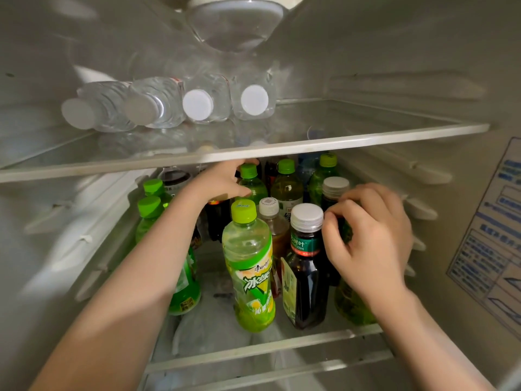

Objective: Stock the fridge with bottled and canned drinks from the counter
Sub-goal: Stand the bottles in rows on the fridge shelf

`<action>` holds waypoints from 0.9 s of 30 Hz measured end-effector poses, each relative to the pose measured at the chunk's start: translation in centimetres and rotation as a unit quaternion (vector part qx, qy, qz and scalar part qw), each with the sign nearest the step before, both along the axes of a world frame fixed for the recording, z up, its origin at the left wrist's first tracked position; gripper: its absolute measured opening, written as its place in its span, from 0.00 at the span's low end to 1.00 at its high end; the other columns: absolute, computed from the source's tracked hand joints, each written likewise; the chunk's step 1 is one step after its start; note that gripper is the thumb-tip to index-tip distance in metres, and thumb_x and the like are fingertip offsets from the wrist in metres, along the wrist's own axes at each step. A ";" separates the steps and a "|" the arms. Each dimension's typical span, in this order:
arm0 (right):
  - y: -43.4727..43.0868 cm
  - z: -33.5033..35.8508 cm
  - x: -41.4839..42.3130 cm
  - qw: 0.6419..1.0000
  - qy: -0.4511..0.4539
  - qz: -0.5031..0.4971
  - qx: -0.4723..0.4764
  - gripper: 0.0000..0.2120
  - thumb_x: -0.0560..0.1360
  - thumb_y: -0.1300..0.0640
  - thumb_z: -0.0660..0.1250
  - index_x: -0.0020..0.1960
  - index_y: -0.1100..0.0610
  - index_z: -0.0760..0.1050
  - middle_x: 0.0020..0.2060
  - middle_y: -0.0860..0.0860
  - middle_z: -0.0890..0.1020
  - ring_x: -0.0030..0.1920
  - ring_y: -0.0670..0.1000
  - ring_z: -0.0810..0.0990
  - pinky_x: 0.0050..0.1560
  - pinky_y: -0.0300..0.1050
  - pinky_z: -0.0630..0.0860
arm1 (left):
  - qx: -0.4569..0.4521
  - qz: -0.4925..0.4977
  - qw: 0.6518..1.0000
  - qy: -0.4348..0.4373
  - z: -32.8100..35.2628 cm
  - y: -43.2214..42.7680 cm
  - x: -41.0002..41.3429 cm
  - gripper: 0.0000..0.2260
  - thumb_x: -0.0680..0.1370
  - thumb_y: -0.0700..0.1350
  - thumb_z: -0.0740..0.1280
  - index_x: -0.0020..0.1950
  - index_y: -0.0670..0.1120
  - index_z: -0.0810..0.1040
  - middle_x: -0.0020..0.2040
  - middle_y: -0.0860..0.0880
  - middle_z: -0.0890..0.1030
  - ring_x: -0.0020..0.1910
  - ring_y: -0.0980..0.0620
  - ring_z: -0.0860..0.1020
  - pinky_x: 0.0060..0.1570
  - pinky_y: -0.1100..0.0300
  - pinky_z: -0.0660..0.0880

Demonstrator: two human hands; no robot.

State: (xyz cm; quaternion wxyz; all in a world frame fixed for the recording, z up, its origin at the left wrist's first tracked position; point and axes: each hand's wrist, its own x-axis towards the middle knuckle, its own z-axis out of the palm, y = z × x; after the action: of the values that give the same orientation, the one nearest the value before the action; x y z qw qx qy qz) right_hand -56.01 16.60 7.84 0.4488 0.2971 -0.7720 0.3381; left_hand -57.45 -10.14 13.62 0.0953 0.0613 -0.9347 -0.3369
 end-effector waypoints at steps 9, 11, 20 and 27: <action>0.3 0.0 0.1 1.000 0.000 0.001 0.009 0.08 0.72 0.57 0.67 0.39 0.59 0.82 0.41 0.52 0.80 0.51 0.56 0.75 0.43 0.48 0.69 | -0.005 0.009 1.000 -0.001 -0.1 0.4 0.2 0.31 0.74 0.34 0.69 0.72 0.53 0.65 0.63 0.52 0.68 0.55 0.48 0.75 0.57 0.50 0.76; 0.4 0.0 0.1 1.000 -0.005 0.002 0.013 0.08 0.72 0.57 0.67 0.39 0.59 0.82 0.42 0.52 0.80 0.51 0.56 0.75 0.43 0.48 0.69 | 0.000 0.021 1.000 0.000 -0.1 0.3 0.3 0.31 0.74 0.34 0.69 0.72 0.54 0.65 0.62 0.53 0.67 0.59 0.49 0.73 0.56 0.52 0.76; 0.5 0.2 0.2 1.000 -0.008 0.007 0.024 0.08 0.72 0.57 0.67 0.40 0.59 0.82 0.42 0.52 0.81 0.52 0.56 0.75 0.44 0.49 0.71 | 0.034 0.023 0.999 -0.007 0.1 1.1 0.8 0.31 0.74 0.32 0.68 0.72 0.53 0.65 0.72 0.47 0.65 0.69 0.45 0.67 0.63 0.55 0.70; 0.9 0.3 0.3 0.999 -0.012 0.024 0.037 0.08 0.72 0.57 0.67 0.40 0.60 0.82 0.42 0.53 0.81 0.52 0.58 0.75 0.46 0.49 0.70 | 0.110 0.040 0.990 0.079 0.2 3.1 4.9 0.27 0.78 0.30 0.60 0.76 0.43 0.57 0.75 0.45 0.63 0.74 0.48 0.62 0.63 0.65 0.62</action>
State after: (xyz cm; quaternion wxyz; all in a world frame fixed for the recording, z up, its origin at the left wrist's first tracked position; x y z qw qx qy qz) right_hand -55.73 17.49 8.18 0.4202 0.3281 -0.7816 0.3239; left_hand -52.55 -7.03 13.81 0.1750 0.0817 -0.8783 -0.4374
